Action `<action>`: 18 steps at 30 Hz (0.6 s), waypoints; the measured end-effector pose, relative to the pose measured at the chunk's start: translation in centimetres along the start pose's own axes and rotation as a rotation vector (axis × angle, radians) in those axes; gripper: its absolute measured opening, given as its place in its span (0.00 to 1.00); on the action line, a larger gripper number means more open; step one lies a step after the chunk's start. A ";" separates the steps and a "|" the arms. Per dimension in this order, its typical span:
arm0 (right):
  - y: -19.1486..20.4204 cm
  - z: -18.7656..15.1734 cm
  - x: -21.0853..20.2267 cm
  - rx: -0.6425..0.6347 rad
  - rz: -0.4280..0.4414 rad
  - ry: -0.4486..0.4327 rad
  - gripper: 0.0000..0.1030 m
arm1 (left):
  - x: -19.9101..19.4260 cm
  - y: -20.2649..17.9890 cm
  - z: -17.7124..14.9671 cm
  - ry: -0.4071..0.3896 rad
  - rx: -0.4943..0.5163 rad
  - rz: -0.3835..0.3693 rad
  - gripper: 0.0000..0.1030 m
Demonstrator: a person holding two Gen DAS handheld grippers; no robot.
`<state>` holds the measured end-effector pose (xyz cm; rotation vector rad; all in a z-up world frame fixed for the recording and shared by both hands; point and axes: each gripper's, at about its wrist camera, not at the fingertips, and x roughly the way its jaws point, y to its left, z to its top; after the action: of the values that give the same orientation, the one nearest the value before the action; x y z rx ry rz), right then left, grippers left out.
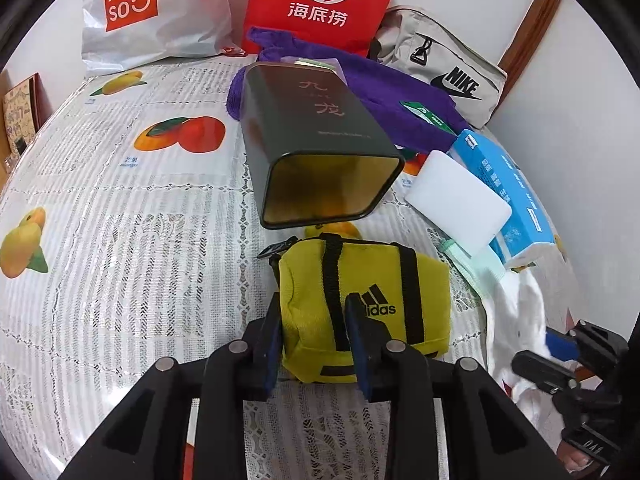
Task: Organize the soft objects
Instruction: 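Grasp the yellow Adidas bag with the left gripper while the right grasps the white paper towel, then carry the yellow bag with the left gripper while the right carries the paper towel over the purple towel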
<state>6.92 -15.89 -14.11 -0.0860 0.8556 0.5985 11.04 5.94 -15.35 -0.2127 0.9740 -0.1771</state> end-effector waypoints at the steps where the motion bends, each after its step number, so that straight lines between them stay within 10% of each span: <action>1: -0.1 0.0 -0.2 0.005 -0.002 -0.003 0.26 | 0.0 0.0 0.0 0.001 0.001 0.001 0.30; 7: -2.7 -0.6 -2.7 0.066 -0.086 -0.023 0.26 | 0.4 -0.7 0.3 0.012 0.000 -0.059 0.58; 13: -7.0 -2.1 -3.4 0.159 -0.197 0.015 0.26 | 0.6 -1.8 0.2 -0.013 0.036 0.007 0.22; 18: -8.7 -3.3 -3.2 0.194 -0.217 0.042 0.26 | -0.6 -1.9 0.4 -0.031 0.037 0.041 0.19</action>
<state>7.69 -25.65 -15.39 -0.0142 0.9270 0.3099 10.93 4.24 -14.20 -0.1606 0.9430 -0.1543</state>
